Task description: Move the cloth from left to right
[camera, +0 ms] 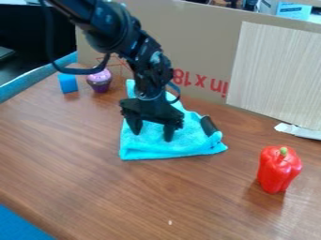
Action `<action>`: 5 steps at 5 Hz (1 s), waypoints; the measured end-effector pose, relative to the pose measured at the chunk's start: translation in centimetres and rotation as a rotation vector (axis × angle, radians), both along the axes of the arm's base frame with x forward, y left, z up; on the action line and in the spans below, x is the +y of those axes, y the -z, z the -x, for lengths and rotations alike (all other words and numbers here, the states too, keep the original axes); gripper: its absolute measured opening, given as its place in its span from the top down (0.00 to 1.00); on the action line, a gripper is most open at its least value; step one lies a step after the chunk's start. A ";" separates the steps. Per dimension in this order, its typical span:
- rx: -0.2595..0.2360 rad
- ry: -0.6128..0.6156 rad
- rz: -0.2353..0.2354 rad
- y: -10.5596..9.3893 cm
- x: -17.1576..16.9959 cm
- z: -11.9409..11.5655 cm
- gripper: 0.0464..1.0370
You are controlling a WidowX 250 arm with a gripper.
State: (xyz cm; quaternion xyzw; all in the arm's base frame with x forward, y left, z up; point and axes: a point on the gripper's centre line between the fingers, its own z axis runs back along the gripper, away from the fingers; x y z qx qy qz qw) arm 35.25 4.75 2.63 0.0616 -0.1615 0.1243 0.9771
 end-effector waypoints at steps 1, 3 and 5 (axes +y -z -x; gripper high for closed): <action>0.019 0.050 -0.012 0.2 0.3 4.1 0.04; 0.061 0.171 0.006 0.0 -0.7 11.4 0.04; 0.073 0.222 -0.004 -0.1 -0.8 14.1 0.04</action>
